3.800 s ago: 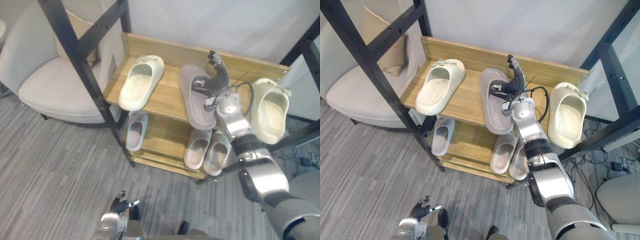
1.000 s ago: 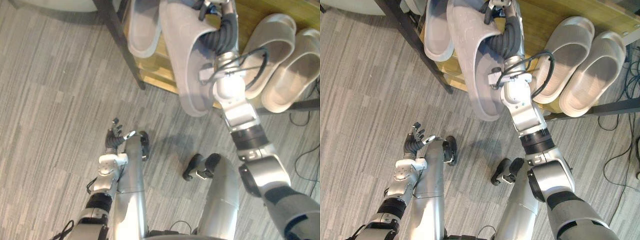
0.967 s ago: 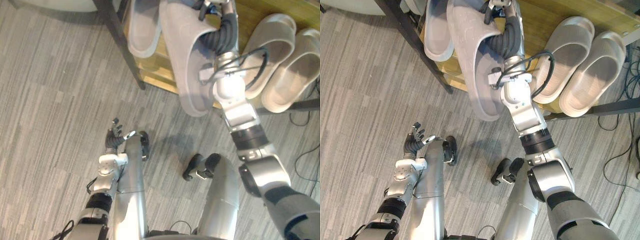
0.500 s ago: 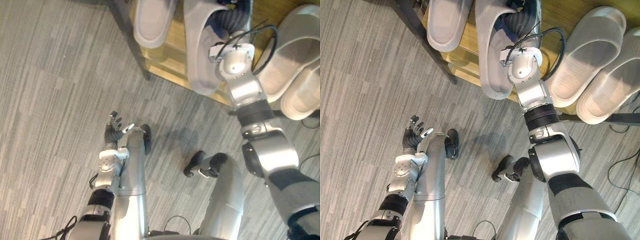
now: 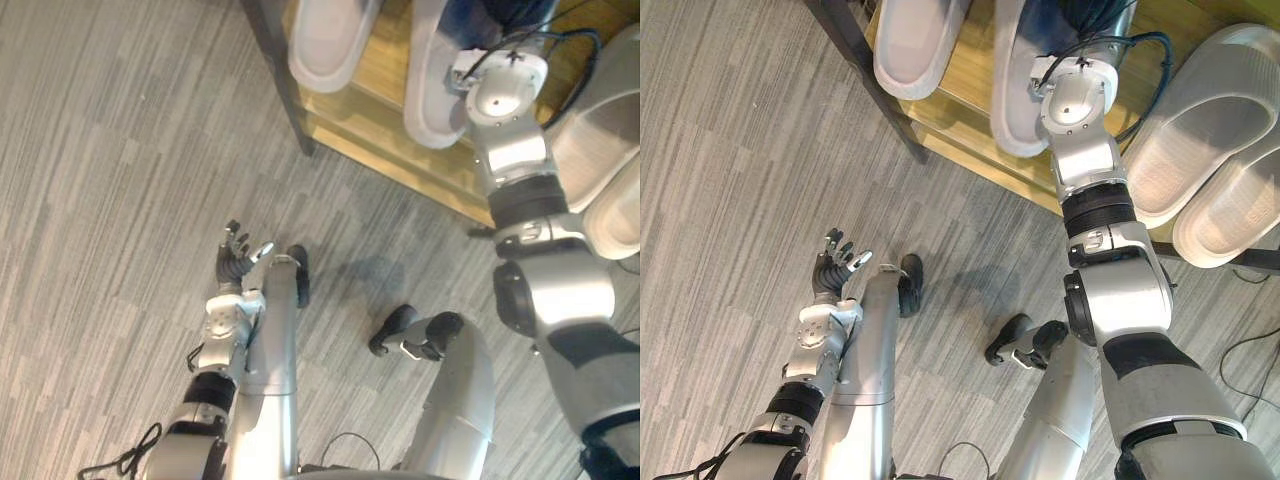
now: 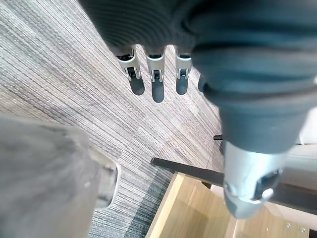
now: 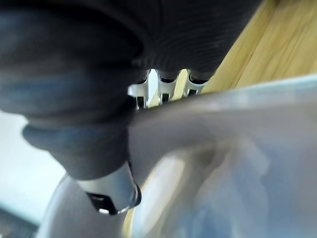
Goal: Organize the slippers on the shoe rack
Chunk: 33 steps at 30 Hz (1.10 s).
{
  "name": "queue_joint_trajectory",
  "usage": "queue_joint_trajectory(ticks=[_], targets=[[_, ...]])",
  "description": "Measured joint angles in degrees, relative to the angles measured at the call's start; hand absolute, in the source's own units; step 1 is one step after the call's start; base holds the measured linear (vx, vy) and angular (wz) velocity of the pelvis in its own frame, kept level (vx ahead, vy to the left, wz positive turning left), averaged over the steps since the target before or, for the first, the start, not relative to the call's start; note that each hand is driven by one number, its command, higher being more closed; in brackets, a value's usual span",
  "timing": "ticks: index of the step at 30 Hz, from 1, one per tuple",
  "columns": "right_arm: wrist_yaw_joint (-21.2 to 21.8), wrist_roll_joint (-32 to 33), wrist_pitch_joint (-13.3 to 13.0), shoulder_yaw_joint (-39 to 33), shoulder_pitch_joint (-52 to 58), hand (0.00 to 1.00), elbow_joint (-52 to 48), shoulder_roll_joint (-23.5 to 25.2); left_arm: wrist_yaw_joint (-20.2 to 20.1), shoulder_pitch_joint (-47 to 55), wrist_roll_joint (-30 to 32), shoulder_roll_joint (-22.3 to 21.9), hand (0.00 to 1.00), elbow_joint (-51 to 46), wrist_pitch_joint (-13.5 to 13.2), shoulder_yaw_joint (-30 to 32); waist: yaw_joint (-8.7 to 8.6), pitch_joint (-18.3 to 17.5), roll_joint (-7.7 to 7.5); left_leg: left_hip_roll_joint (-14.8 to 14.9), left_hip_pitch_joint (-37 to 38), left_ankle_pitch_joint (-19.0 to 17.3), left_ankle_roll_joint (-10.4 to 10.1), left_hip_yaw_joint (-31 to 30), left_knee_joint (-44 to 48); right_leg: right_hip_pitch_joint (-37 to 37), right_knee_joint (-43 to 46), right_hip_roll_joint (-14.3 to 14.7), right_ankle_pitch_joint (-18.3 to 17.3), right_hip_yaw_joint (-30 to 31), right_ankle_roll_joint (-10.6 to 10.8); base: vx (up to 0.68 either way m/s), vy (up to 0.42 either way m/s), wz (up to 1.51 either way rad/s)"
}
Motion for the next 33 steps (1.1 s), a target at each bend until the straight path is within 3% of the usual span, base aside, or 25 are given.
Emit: queue_joint_trajectory(ticks=[2, 19, 29, 30, 33], targets=[[0.06, 0.52, -0.01, 0.0, -0.03, 0.0, 0.0, -0.1, -0.02, -0.02, -0.26, -0.13, 0.0, 0.62, 0.01, 0.01, 0.01, -1.71, -0.06, -0.01, -1.63, 0.37, -0.09, -0.21, -0.01, -1.59, 0.17, 0.04, -0.01, -0.22, -0.08, 0.07, -0.003, 0.0], [2.65, 2.01, -0.03, -0.02, 2.29, 0.0, -1.3, -1.71, -0.1, -0.91, -1.54, 0.11, 0.0, 4.85, 0.23, 0.79, -0.25, -2.15, -0.06, 1.37, 0.31, 0.51, -0.31, 0.79, -0.74, -1.25, -0.29, 1.06, 0.17, 0.97, -0.68, 0.08, -0.005, -0.03], [5.58, 1.86, -0.23, -0.97, 9.28, 0.0, -9.72, 2.1, -0.15, -0.9, -1.56, 0.39, 0.0, 6.63, 1.22, 1.62, -0.89, -2.37, -0.22, 2.42, 2.01, 0.62, -0.53, 0.88, -2.37, 0.51, -2.21, 2.19, 0.41, 0.26, -1.03, 0.09, -0.025, -0.03], [5.81, 1.07, -0.37, -0.92, 12.87, 0.0, -14.82, 6.16, -0.11, -1.8, -1.69, 0.5, 0.0, 8.37, 1.97, 3.16, -1.45, -2.48, -0.4, 3.12, 2.45, 0.63, -0.53, 1.4, -2.9, 0.7, -2.97, 2.8, 0.57, 0.33, -1.08, 0.17, -0.022, -0.09], [5.95, 0.27, -0.36, -1.25, 14.29, 0.0, -16.25, 8.17, -0.1, -1.98, -2.73, 0.53, 0.0, 8.88, 2.46, 3.81, -1.93, -2.49, -0.41, 3.29, 2.75, 0.62, -0.53, 1.54, -3.0, 0.9, -3.06, 2.89, 0.57, 0.36, -1.08, 0.09, -0.006, -0.04]])
